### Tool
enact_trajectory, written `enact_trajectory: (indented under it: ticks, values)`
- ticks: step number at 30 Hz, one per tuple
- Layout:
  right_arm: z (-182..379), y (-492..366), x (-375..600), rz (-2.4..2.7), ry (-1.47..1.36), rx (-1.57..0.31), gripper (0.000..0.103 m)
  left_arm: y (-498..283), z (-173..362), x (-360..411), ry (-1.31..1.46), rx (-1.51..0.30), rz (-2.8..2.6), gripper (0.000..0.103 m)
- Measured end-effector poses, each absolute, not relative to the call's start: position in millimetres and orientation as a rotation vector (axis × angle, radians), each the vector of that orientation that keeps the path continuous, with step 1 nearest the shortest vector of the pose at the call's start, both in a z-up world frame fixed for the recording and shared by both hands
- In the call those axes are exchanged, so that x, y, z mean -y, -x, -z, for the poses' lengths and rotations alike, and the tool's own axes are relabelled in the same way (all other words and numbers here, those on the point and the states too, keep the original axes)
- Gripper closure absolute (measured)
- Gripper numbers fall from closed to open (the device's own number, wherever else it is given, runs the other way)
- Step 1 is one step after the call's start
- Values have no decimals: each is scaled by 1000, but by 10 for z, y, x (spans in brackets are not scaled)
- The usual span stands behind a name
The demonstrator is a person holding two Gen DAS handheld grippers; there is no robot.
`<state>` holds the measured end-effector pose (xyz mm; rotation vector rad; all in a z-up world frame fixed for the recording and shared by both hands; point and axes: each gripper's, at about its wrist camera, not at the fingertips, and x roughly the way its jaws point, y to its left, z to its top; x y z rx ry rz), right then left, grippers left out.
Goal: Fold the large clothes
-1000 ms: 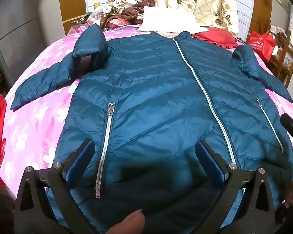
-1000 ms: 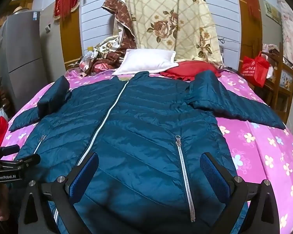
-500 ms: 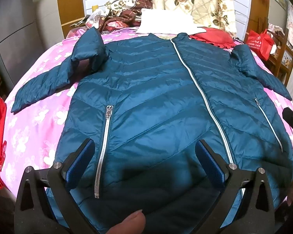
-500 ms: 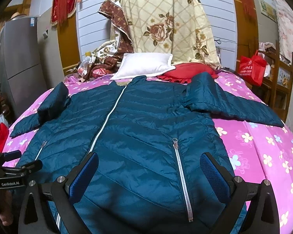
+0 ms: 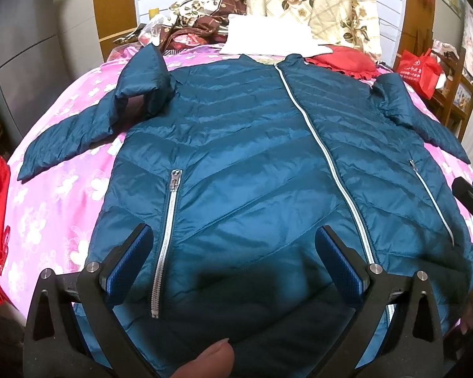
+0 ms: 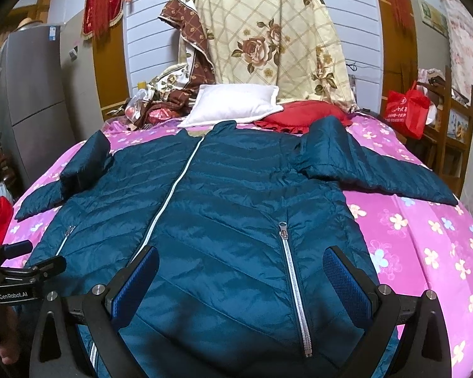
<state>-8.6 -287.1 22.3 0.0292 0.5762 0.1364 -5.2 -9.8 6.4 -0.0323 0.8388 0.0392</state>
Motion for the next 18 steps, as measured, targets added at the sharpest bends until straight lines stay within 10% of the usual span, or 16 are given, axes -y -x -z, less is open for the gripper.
enact_trajectory:
  ticks: [18]
  values:
    - [-147,16,3016,-38,-51,-616,0,-5,-46,88,52,-805,10,0]
